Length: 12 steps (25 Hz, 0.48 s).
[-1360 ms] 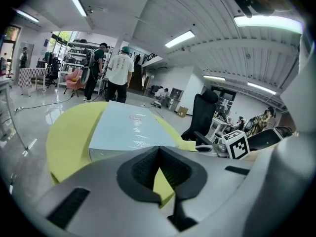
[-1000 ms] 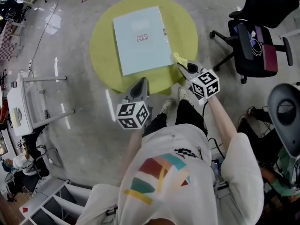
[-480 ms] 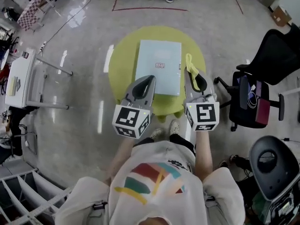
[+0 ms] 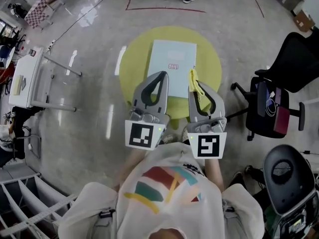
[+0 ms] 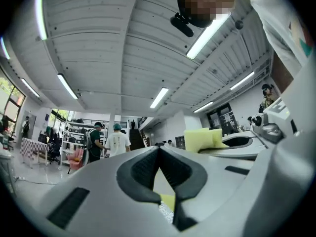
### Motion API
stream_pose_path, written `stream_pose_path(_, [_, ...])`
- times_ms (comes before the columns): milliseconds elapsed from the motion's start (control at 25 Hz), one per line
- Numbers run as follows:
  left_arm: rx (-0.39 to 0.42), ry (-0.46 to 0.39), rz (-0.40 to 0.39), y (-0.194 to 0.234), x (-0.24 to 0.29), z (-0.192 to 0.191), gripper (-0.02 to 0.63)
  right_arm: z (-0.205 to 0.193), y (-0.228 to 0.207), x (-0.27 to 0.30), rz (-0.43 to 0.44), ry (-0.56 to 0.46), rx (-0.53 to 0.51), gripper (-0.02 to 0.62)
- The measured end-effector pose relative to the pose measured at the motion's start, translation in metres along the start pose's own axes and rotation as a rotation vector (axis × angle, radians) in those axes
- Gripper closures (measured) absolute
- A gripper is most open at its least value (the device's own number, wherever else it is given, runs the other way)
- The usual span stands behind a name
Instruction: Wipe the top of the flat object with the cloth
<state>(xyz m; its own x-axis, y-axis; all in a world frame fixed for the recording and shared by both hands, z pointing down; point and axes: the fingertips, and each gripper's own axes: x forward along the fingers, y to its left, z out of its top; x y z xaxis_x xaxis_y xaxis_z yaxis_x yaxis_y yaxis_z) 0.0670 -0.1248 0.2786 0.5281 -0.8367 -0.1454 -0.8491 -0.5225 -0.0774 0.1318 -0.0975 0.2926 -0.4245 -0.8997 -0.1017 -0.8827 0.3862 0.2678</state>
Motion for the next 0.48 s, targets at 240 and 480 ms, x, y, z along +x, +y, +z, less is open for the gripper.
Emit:
stream_pose_path(240, [0.002, 0.031, -0.009, -0.0102, 0.0026, -0.0045, 0.592, -0.0106, -0.0002, 0.001, 0.026, 0.034, 0.024, 0.566])
stream_pose_path(480, [0.007, 0.029, 0.011, -0.0084, 0.01, -0.0005, 0.592, -0.0106, 0.0004, 0.0027, 0.049, 0.021, 0.026, 0.566])
